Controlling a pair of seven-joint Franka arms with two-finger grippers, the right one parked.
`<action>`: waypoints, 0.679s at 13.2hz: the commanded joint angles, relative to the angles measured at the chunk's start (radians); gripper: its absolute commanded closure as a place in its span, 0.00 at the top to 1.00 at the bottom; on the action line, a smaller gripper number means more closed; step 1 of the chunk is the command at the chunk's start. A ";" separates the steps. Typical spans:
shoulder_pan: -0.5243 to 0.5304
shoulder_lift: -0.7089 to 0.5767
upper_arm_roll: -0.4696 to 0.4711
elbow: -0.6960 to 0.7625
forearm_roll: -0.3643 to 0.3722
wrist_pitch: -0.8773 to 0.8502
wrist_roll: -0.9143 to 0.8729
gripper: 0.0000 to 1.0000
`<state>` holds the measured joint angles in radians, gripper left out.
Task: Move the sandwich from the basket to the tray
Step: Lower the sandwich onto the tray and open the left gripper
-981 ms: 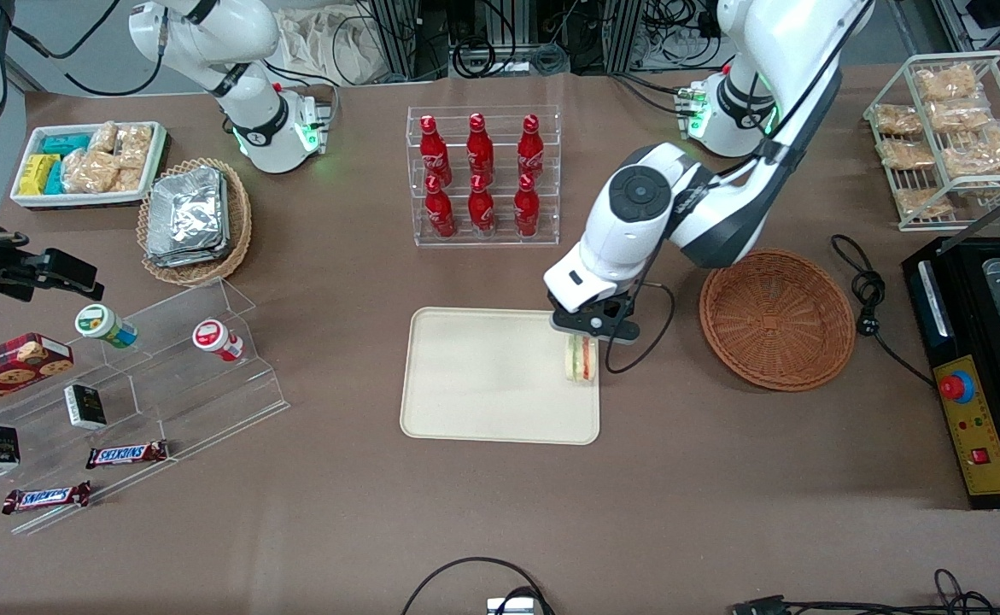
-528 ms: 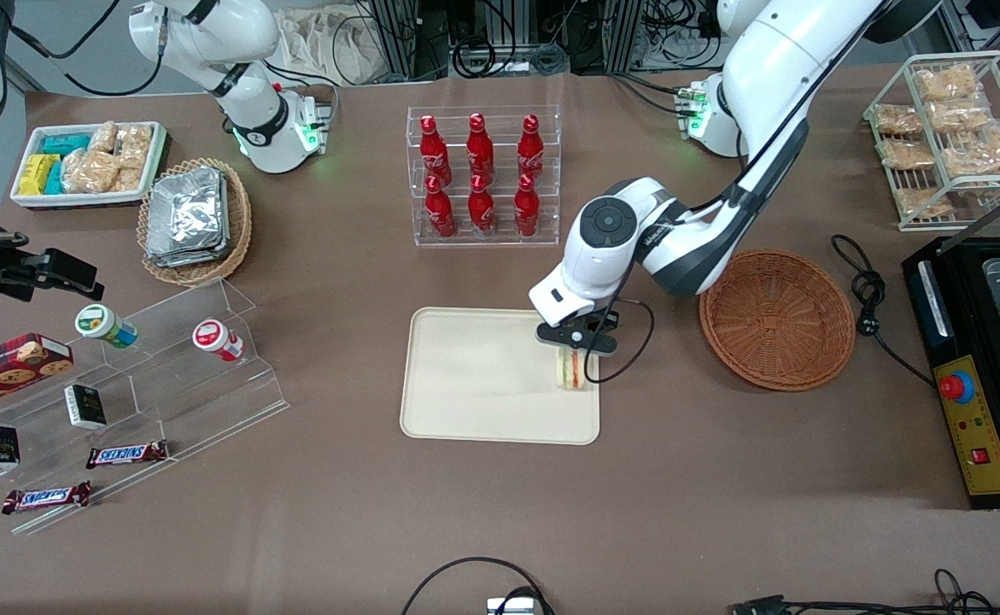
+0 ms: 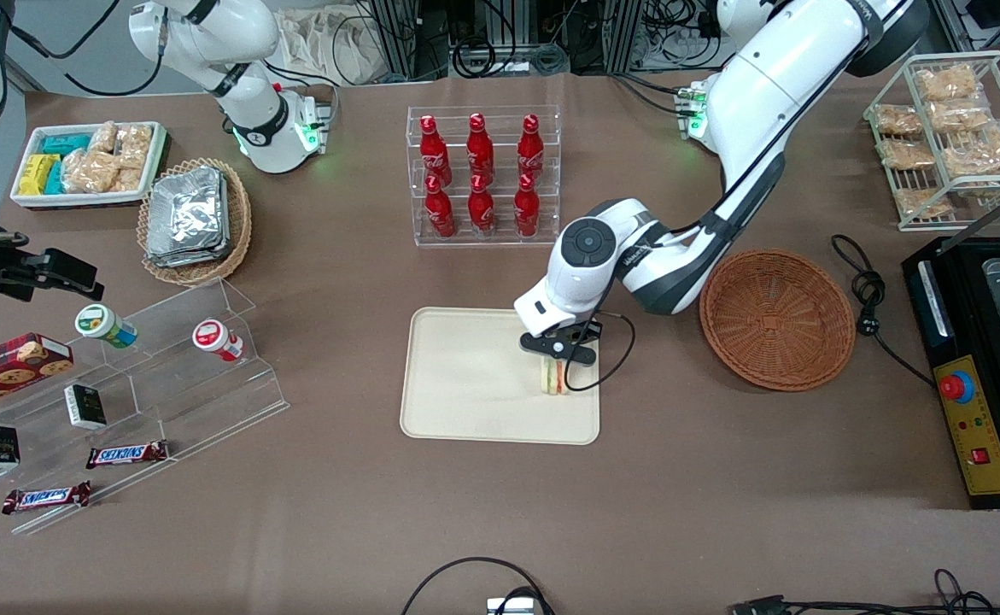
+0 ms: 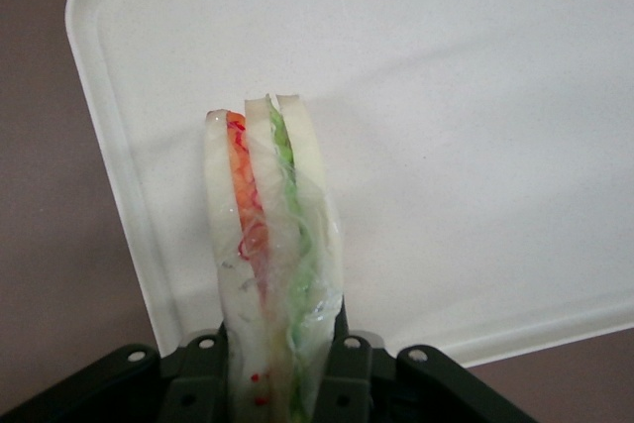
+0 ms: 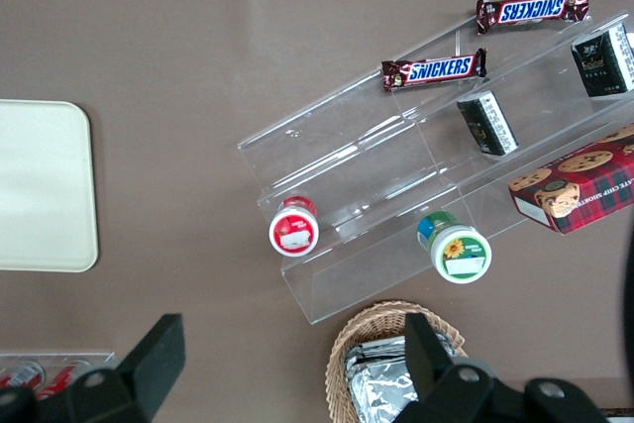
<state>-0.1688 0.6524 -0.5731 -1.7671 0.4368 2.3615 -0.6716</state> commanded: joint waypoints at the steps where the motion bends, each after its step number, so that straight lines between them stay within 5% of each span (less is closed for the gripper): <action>1: -0.012 0.038 0.004 0.041 0.042 -0.007 -0.031 0.34; 5: -0.014 0.072 0.007 0.075 0.043 -0.007 -0.031 0.34; 7: -0.014 0.079 0.009 0.075 0.045 -0.007 -0.031 0.51; 9: -0.017 0.084 0.009 0.075 0.059 -0.007 -0.032 0.82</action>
<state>-0.1688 0.7172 -0.5696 -1.7225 0.4600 2.3614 -0.6793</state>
